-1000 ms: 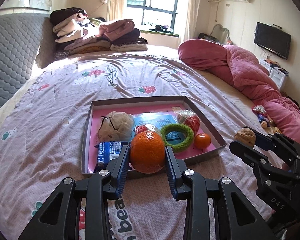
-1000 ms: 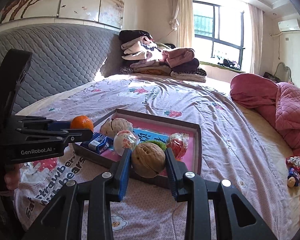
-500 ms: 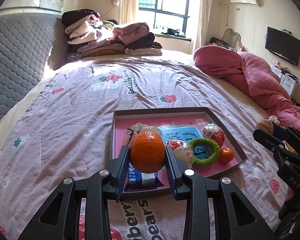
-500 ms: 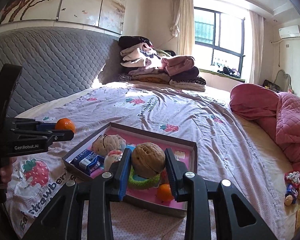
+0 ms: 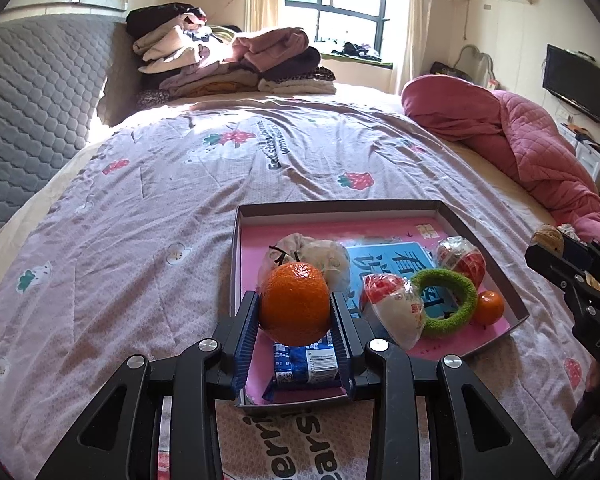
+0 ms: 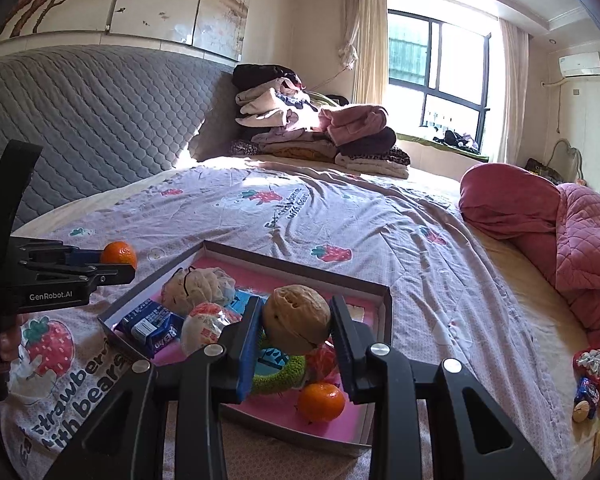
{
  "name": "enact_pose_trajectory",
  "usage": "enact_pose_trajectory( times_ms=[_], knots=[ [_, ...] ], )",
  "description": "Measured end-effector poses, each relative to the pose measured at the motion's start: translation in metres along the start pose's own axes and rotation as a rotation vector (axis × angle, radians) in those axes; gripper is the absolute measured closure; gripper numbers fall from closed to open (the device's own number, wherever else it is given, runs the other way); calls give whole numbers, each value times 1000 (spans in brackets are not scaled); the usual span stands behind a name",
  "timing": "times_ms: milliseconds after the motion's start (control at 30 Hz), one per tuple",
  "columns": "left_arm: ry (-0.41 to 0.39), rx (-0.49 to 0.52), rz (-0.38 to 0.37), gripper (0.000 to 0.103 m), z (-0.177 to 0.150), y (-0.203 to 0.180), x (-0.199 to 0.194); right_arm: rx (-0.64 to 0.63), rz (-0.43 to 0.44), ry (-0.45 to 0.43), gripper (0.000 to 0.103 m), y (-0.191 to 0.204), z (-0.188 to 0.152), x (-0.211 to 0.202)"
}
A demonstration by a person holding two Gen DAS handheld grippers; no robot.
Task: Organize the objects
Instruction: 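Lower walnut into tray and open right gripper while left gripper lowers orange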
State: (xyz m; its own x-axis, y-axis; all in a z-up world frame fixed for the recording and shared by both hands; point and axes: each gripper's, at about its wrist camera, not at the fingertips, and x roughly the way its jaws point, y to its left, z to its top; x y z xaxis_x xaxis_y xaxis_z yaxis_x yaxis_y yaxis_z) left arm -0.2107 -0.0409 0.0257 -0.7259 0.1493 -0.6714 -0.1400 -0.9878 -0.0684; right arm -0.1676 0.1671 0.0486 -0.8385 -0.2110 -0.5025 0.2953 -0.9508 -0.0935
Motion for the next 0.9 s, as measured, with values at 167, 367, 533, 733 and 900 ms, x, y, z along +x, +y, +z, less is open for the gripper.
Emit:
enact_pose_trajectory(
  times_ms=[167,367,533,733,900],
  knots=[
    [33,6,11,67,-7,-1,17,16,-18,70,69,-9,-16,20],
    [59,3,14,67,-14,-2,30,35,-46,120,69,-19,-29,37],
    [69,7,9,67,-17,-4,36,53,-52,134,69,-23,-32,44],
    [72,11,15,67,-19,-5,40,61,-51,153,69,-25,-40,54],
    [71,16,17,67,-20,-7,42,65,-54,161,69,-26,-44,58]
  ],
)
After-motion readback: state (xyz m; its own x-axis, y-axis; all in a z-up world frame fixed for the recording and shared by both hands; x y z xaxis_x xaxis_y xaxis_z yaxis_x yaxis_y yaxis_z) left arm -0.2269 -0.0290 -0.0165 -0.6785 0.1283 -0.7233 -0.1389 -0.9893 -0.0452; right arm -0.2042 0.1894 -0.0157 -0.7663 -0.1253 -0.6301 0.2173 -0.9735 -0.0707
